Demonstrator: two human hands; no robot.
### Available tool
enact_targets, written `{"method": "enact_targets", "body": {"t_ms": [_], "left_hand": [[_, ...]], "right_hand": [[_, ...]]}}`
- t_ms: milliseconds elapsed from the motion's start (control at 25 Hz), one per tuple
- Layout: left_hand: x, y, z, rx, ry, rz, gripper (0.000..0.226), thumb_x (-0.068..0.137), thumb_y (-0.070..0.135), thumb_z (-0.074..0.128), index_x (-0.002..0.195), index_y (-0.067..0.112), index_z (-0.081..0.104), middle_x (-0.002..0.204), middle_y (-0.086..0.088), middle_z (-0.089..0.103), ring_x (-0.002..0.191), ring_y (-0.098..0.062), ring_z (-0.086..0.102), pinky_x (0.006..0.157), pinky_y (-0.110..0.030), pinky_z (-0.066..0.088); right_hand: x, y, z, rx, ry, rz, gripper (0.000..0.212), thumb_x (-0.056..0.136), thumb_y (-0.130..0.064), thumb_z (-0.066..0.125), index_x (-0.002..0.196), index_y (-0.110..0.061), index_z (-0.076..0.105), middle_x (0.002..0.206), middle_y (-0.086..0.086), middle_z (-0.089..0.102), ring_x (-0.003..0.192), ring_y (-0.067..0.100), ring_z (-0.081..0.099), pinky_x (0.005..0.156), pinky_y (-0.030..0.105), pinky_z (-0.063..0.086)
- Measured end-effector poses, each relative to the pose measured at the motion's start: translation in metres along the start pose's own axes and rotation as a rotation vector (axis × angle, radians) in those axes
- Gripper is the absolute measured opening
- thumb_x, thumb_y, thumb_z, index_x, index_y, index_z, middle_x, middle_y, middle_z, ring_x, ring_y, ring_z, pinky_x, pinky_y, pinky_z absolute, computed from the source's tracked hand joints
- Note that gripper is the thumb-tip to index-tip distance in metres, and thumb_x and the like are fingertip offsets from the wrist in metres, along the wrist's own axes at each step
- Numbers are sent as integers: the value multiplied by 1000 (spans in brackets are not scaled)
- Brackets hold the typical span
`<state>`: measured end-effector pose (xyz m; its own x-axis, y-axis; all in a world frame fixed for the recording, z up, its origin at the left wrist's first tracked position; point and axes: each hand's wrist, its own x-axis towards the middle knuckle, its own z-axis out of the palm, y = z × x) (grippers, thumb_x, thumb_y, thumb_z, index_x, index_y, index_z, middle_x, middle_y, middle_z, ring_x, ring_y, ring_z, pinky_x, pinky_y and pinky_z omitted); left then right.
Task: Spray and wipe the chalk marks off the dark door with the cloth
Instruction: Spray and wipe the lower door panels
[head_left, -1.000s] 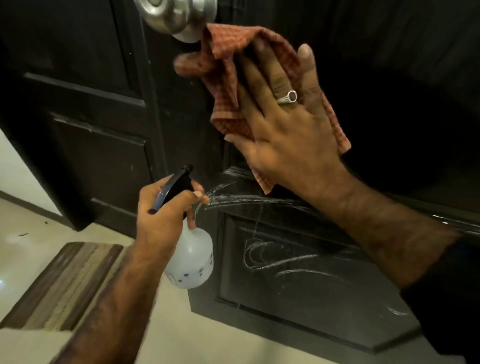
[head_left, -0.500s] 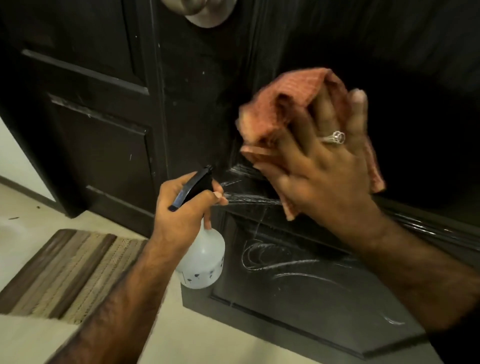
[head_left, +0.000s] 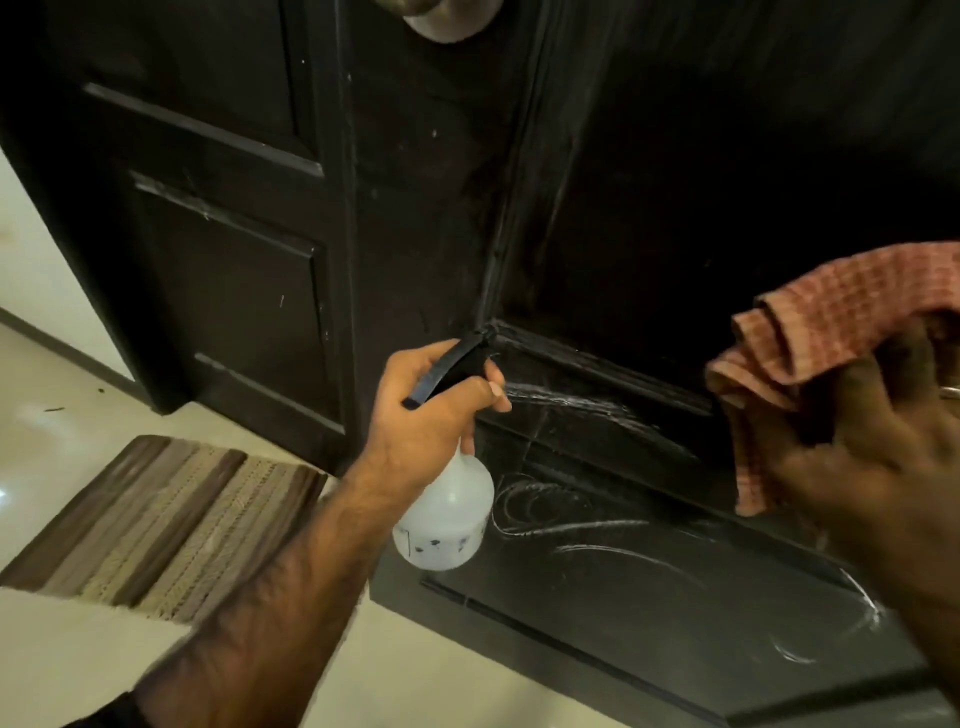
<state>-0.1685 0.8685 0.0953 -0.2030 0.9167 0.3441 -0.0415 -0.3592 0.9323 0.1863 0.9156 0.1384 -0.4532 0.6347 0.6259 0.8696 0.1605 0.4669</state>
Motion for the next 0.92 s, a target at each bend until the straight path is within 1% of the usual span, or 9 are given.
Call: {"method": "enact_targets", "body": {"t_ms": [80, 200, 280, 400, 480, 600, 720, 800, 920], "left_hand": [[3, 0, -3, 12, 6, -12, 16, 84, 12, 66, 83, -2, 73, 74, -21, 71, 49, -23, 56, 46, -32, 48], [-2, 2, -16, 12, 48, -48, 5, 84, 15, 72, 83, 19, 76, 67, -11, 64, 56, -25, 58, 47, -31, 49], [-8, 7, -30, 55, 131, -55, 39, 88, 5, 73, 72, 41, 77, 66, 2, 65, 56, -17, 59, 49, -28, 51], [-15, 11, -63, 91, 211, -6, 17, 88, 10, 69, 77, 21, 77, 80, -6, 75, 60, -26, 62, 56, -35, 53], [-18, 10, -87, 111, 289, -19, 11, 86, 18, 69, 87, 8, 74, 86, -13, 75, 70, -31, 67, 59, -36, 54], [-24, 6, -110, 157, 385, -74, 18, 82, 32, 70, 90, 16, 74, 95, -10, 75, 85, -34, 72, 69, -44, 57], [-27, 9, -116, 177, 356, -40, 16, 86, 29, 66, 89, 16, 74, 89, -8, 75, 83, -31, 72, 65, -39, 58], [-26, 8, -113, 179, 347, -53, 19, 86, 28, 65, 92, 14, 74, 89, -7, 75, 85, -30, 73, 65, -38, 57], [-25, 9, -102, 132, 397, -81, 12, 83, 28, 70, 93, 25, 75, 94, -6, 75, 91, -28, 76, 66, -40, 57]], "right_hand": [[12, -9, -6, 97, -22, 127, 78, 99, -72, 57, 165, -35, 37, 172, 12, 32, 161, 43, 19, 120, 77, 24], [67, -73, -38, 60, 323, -55, 70, 102, -69, 58, 153, -21, 59, 166, 18, 36, 154, 51, 32, 125, 74, 12], [115, -122, -66, 121, 469, -125, 63, 108, -61, 52, 155, -18, 56, 165, 19, 41, 155, 49, 31, 126, 71, 16], [163, -177, -69, 121, 340, -143, 66, 117, -49, 29, 169, -10, 19, 175, 21, 16, 163, 43, 11, 129, 65, 1], [158, -204, -55, 86, 240, -315, 68, 117, -39, 27, 170, -6, -1, 176, 23, -3, 164, 42, -4, 130, 61, -7], [111, -206, -24, 9, 116, -584, 75, 113, -36, 40, 169, -4, 2, 176, 24, -2, 164, 39, -10, 132, 60, -2], [94, -172, -33, 83, 176, -474, 68, 112, -39, 45, 169, -10, 23, 176, 17, 17, 165, 36, 2, 131, 61, -2], [120, -172, -50, 86, 195, -331, 71, 111, -42, 45, 170, -12, 19, 177, 18, 11, 165, 37, -3, 128, 63, -10], [179, -225, -73, 141, 281, -225, 74, 113, -39, 41, 170, -6, 6, 176, 23, 3, 164, 39, -2, 132, 61, 0]]}}
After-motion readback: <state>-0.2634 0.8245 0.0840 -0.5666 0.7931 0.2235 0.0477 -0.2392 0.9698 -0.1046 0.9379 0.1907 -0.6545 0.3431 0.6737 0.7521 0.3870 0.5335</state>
